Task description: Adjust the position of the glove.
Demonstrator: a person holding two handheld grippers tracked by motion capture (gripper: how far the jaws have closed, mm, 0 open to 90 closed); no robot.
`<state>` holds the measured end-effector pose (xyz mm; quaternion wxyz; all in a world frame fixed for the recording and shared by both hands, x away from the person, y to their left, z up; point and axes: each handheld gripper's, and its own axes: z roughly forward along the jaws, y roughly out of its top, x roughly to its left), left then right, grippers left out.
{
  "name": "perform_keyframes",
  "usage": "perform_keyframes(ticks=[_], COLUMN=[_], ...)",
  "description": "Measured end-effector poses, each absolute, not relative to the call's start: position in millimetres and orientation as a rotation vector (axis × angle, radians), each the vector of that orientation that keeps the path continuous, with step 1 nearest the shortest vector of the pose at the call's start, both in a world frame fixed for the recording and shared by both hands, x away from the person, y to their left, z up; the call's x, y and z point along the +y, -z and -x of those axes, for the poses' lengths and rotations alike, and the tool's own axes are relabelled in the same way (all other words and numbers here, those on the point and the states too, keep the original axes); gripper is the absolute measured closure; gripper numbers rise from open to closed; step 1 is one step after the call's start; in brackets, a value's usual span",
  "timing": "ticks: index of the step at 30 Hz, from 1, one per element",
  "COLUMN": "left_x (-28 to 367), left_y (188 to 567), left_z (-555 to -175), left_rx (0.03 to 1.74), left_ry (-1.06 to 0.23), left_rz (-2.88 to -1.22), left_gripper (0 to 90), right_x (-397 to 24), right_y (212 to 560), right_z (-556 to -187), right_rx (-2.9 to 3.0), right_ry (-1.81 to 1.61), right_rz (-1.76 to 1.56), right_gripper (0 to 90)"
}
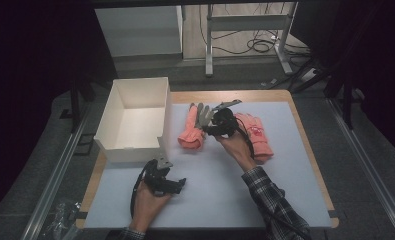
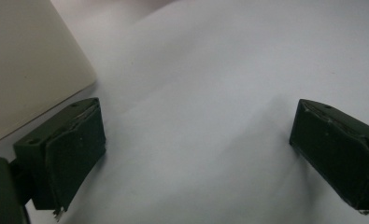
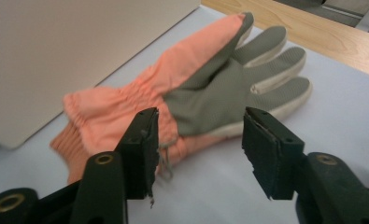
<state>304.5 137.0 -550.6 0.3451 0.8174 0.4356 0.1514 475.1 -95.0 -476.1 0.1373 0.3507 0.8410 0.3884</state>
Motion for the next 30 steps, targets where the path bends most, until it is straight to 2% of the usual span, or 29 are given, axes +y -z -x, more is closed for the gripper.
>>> perform_keyframes(ticks=[5,13,18,22,24,30], left_x=[137,137,137,137,137,137], left_y=[551,551,551,551,551,551], left_z=[-304,-304,-304,-304,-304,-304], left_rx=[1.132,1.131,1.131,1.131,1.131,1.131], left_ry=[-0.394,-0.395,-0.395,-0.395,-0.396,-0.396], left_rz=[-2.123,-2.123,-2.123,-2.123,-2.124,-2.124], left_gripper=[3.4,3.4,3.4,3.4,3.4,3.4], right_x=[-80,-62,-55,-57,-60,-65], right_y=[482,500,509,507,504,491], right_z=[-494,-514,-520,-517,-516,-507], right_rx=[2.438,2.435,2.479,2.475,2.48,2.494], right_ry=[-1.096,-1.026,-0.927,-0.889,-0.907,-0.925], right_rz=[-1.03,-1.088,-1.094,-1.071,-1.075,-1.036], right_gripper=[51.9,47.5,61.3,83.6,86.5,87.6])
